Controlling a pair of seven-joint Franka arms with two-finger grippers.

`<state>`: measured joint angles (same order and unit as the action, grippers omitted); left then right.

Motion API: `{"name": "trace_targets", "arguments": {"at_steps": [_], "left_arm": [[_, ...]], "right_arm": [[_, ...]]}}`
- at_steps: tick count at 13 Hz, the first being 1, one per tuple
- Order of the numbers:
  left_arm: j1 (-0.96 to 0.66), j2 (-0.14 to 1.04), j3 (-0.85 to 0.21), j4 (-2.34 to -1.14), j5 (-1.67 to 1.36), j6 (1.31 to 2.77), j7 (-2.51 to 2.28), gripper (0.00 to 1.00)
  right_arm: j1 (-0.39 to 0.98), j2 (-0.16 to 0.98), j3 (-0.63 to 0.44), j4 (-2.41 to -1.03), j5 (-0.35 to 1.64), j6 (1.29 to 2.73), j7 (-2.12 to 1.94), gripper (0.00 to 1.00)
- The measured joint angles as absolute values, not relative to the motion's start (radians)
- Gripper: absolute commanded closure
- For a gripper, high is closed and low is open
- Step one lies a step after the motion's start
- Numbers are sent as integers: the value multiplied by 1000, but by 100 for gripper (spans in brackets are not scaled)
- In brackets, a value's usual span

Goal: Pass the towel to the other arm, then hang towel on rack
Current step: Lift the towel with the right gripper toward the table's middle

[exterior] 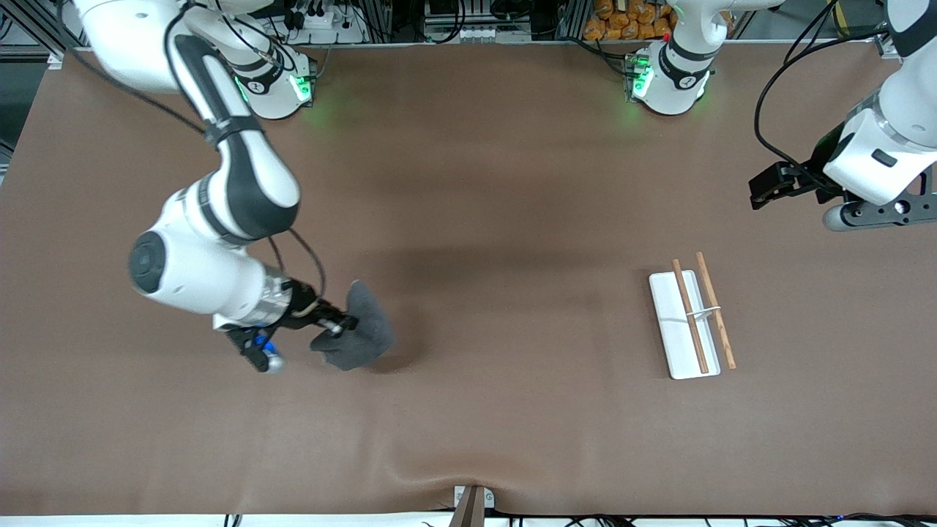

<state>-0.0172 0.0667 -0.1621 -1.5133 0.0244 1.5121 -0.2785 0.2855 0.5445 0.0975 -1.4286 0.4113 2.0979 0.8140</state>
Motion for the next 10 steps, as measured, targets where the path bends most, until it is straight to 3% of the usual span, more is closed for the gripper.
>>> {"name": "trace_targets", "arguments": {"at_steps": [5, 10], "left_arm": [[-18, 85, -179, -1516, -19, 1520, -380, 0], [-18, 106, -180, -1516, -81, 1558, -439, 0]], "right_arm": [[474, 545, 95, -1423, 384, 2177, 950, 100], [579, 555, 95, -1424, 368, 2258, 1070, 100]]}}
